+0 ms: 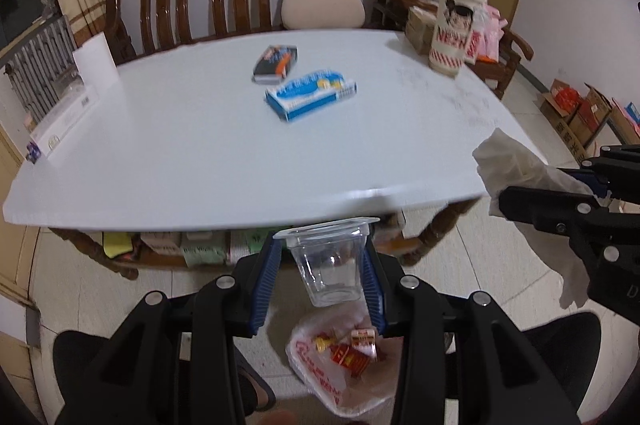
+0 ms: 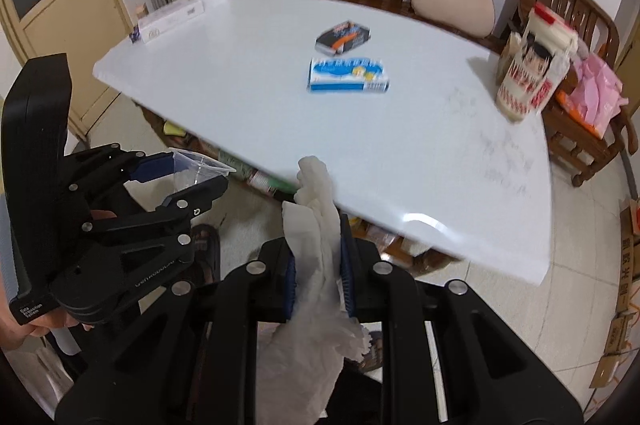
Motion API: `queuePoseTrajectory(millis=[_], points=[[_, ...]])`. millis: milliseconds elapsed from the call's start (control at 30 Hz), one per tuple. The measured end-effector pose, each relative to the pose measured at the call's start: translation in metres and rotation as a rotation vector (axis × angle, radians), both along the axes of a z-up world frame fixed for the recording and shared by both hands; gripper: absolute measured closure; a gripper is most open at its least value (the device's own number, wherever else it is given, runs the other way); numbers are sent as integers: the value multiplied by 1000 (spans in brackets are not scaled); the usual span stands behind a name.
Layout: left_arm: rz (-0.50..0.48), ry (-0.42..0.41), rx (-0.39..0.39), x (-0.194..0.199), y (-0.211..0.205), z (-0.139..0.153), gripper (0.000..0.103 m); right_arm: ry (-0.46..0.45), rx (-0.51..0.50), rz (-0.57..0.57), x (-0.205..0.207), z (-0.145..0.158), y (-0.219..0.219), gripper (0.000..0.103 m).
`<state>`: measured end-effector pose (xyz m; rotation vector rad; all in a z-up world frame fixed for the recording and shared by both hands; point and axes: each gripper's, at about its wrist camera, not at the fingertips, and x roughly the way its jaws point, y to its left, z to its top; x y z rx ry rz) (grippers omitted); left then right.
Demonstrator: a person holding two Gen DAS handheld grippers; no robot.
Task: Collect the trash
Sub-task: 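Lift the tissue and cup and carry them down toward the floor bag, then open both tools to drop the tissue and cup into the bag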
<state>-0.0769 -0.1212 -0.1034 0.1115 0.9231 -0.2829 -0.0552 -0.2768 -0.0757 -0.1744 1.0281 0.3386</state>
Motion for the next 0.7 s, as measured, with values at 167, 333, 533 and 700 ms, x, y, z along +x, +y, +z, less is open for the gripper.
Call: queuePoseTrajectory(millis=[167,333,533,700], points=[[-8,47,8,-15,2,-28,65,43,-10,-1,-25,-34,4,86],[-9,87,29,-23,1,-57,65,87,-18,-11,-42,-69,9,86],[-11,157,63,-30,-3,-109,65,153,-21,-61,-49,-121,7,86],[-9,249,68,-34,-6,-155,65,211,-2,-90,-50,-157,4,86]])
